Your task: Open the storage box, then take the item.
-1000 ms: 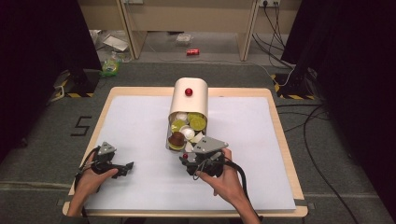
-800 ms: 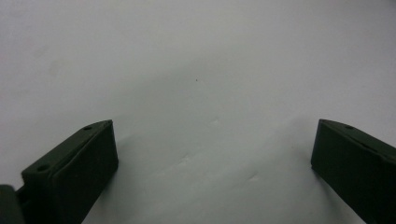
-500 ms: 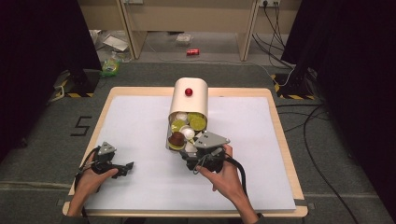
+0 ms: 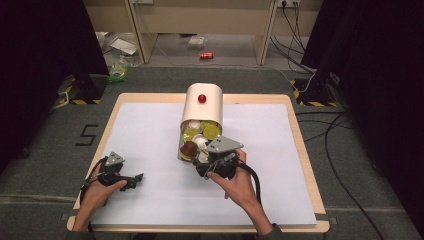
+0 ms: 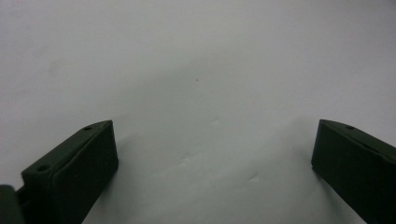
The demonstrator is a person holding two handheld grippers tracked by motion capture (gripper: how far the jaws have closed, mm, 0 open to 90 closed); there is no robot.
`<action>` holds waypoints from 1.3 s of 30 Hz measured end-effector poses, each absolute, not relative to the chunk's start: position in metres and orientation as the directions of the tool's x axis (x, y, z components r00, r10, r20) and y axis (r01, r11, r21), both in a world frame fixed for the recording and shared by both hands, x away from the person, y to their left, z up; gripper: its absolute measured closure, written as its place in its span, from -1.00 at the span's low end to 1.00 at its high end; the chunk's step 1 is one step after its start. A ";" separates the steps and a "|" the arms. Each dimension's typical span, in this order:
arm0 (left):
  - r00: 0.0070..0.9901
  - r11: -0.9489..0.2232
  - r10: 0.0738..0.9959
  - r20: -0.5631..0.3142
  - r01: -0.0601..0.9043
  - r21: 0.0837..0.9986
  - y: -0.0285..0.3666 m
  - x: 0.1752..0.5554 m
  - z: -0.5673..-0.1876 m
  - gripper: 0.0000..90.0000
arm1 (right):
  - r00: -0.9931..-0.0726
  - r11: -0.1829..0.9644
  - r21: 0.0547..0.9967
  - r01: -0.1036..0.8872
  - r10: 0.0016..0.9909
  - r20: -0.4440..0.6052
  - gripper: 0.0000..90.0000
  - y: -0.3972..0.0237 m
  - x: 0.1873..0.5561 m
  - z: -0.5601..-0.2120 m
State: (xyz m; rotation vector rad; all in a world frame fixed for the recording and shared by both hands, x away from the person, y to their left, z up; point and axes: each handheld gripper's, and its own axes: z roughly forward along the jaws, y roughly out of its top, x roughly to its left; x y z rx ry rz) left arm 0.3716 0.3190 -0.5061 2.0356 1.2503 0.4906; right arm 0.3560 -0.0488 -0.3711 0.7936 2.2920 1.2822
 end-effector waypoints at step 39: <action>0.466 -0.299 0.884 -0.035 0.622 0.723 0.319 0.371 -0.506 -1.00 | -0.780 0.398 0.873 0.281 0.625 -0.034 -0.40 -0.027 0.379 -0.377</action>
